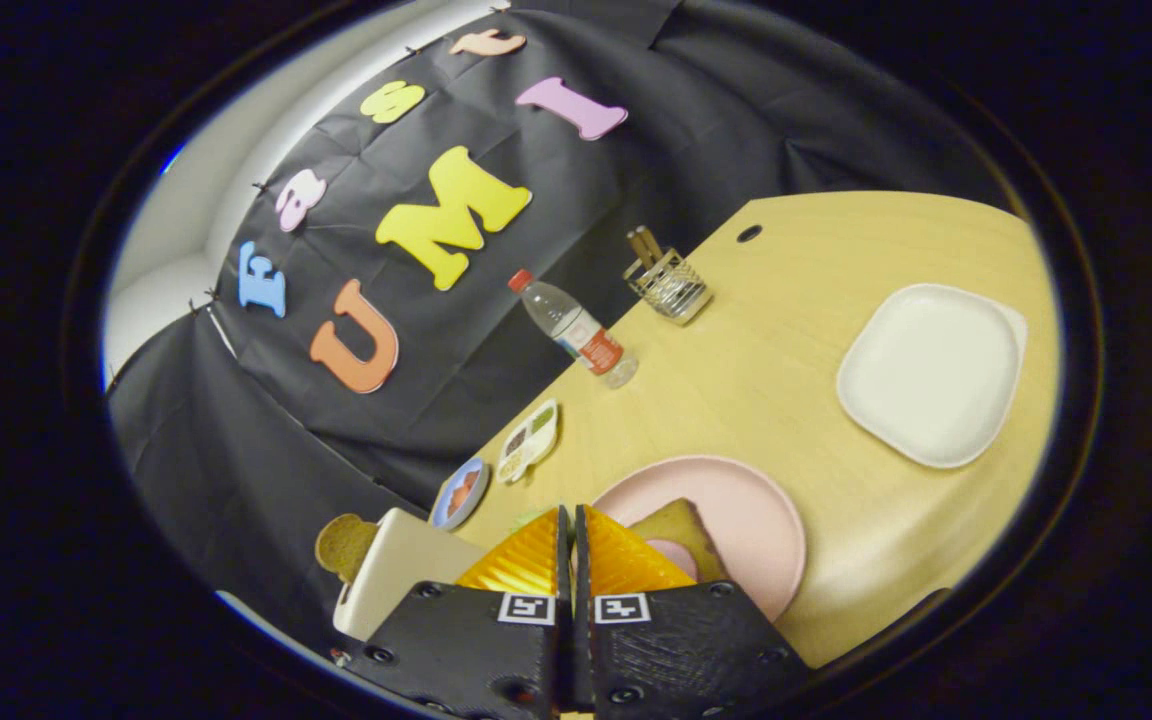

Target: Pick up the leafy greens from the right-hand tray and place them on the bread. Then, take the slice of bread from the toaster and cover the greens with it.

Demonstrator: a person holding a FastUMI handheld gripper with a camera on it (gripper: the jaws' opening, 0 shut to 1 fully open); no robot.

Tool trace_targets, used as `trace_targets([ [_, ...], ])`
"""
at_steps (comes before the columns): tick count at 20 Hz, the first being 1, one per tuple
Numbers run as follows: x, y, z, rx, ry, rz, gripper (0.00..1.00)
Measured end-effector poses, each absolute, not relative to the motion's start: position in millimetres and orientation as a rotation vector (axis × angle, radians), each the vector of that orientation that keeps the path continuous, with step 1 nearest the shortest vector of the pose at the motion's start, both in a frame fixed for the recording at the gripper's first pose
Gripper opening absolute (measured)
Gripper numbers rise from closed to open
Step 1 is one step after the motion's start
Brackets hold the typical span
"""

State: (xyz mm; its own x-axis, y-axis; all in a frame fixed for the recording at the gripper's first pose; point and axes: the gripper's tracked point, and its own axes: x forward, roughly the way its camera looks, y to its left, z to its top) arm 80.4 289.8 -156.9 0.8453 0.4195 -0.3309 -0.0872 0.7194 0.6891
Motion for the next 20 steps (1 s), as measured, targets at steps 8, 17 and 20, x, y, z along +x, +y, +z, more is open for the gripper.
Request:
trace_targets([
  [8,80,274,-190,0.488,0.521,0.268,0.04],
  [17,80,242,-178,0.325,0.421,0.214,0.85],
  [20,74,239,-152,0.259,0.332,0.192,0.93],
])
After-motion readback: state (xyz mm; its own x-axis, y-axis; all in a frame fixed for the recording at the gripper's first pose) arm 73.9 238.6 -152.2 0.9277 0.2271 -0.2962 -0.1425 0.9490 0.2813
